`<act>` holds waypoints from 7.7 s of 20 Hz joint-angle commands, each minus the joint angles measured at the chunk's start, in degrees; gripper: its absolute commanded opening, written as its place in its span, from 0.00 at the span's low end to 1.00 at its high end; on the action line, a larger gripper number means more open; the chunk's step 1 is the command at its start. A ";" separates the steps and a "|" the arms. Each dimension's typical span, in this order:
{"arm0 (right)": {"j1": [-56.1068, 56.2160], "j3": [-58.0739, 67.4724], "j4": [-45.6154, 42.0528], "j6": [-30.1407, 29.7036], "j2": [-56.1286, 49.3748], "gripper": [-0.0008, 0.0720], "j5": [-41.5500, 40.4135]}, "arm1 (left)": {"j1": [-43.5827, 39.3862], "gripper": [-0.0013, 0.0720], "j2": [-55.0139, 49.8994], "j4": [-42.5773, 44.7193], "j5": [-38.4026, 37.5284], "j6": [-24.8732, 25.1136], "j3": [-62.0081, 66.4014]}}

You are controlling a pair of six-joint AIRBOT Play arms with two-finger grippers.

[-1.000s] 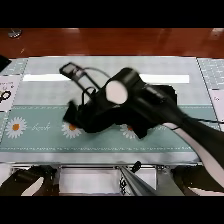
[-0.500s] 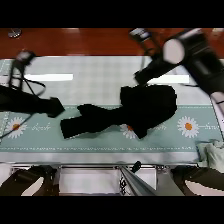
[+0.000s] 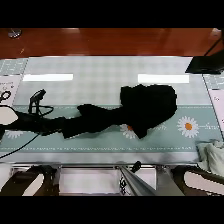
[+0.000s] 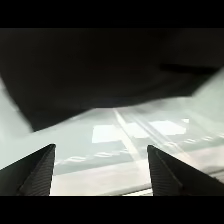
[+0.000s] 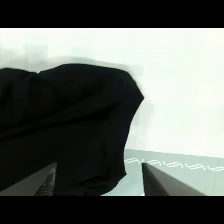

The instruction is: Fold the shirts.

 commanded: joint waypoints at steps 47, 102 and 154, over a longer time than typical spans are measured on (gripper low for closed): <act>-5.95 -41.46 24.11 -6.95 -10.05 0.21 -22.86 | 10.47 0.05 -12.13 -22.97 14.95 19.85 0.85; 7.50 11.54 -5.25 9.88 -21.75 0.05 -24.92 | 9.81 0.05 -22.38 -8.90 32.46 14.93 18.49; -11.28 -26.86 16.87 -11.91 -19.82 0.83 -0.46 | 21.49 0.05 -23.06 -21.73 13.20 21.14 -6.47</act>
